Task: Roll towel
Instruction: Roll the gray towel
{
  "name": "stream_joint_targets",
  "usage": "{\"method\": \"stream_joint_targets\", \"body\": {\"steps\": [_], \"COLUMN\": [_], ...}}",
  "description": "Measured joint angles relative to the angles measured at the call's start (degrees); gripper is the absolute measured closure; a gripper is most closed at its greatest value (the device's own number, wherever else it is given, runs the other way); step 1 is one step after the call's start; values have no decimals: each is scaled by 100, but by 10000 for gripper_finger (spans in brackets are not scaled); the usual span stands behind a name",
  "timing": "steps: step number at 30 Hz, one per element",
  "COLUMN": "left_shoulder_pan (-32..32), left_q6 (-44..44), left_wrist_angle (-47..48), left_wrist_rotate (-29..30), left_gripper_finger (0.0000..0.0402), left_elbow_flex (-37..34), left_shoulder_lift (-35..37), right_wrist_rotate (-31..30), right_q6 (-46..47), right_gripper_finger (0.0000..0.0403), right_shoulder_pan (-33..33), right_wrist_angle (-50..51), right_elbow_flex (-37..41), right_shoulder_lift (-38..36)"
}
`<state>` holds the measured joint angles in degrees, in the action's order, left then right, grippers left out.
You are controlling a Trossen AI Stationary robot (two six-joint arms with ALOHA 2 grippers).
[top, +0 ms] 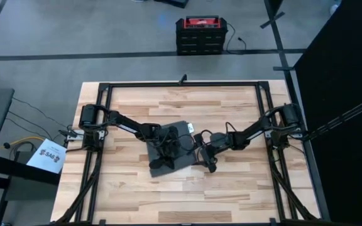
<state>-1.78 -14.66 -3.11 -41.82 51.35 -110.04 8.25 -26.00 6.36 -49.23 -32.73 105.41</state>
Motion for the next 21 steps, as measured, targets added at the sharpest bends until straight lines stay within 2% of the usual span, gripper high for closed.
{"method": "stream_joint_targets", "body": {"steps": [3,12,17,21], "left_shoulder_pan": [0,0,0,0], "left_q6": [17,112,144,162], "left_wrist_angle": [-6,-66,-76,-73], "left_wrist_rotate": [14,76,76,78], "left_gripper_finger": [402,402,402,402], "left_elbow_flex": [0,2,4,7], "left_shoulder_lift": [2,4,4,7], "right_wrist_rotate": [-198,-240,-240,-231], "right_q6": [-406,-1129,-1147,-670], "right_gripper_finger": [146,148,149,155], "right_shoulder_pan": [104,150,143,152], "right_wrist_angle": [11,129,211,222], "right_elbow_flex": [13,13,5,-75], "right_shoulder_lift": [-5,-11,116,316]}}
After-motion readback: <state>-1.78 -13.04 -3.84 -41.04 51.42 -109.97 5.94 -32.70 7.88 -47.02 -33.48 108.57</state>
